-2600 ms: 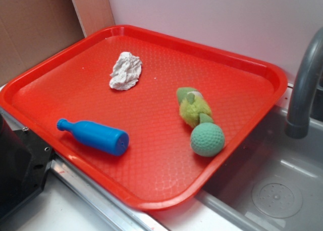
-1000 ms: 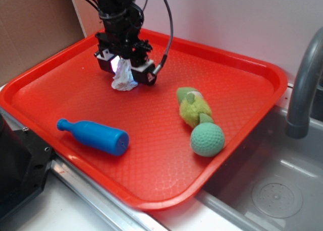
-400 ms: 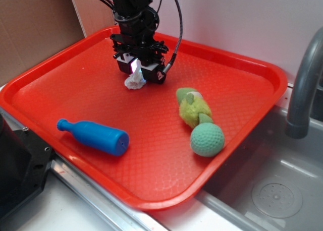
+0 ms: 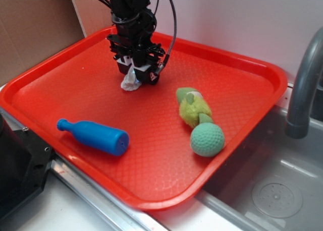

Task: Grab the white paper.

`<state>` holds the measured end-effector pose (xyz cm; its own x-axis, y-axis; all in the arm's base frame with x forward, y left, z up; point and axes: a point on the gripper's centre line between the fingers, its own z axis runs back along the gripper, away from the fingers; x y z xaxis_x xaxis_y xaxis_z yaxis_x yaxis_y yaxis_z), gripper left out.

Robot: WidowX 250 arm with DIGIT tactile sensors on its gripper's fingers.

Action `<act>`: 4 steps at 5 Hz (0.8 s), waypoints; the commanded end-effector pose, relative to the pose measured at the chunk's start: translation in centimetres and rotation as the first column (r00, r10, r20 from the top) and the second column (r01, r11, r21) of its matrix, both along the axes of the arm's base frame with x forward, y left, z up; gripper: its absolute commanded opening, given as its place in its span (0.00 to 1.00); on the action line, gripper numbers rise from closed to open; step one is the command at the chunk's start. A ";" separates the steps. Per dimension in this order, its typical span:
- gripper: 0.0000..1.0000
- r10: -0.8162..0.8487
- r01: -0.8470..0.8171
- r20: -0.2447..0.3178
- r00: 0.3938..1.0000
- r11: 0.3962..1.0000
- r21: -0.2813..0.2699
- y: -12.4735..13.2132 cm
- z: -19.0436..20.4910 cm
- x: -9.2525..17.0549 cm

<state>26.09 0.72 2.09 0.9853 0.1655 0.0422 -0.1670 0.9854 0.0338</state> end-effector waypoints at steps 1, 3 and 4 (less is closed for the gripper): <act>0.00 -0.058 0.058 0.117 0.991 0.998 0.007 1.4 10.3 -4.1; 0.00 -0.021 0.014 0.189 0.982 0.999 0.040 0.7 20.0 -8.9; 0.00 -0.009 0.004 0.159 0.987 1.000 0.031 0.5 22.2 -8.8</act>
<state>17.34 1.47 23.33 0.9723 0.1622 0.1681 -0.1716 0.9842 0.0435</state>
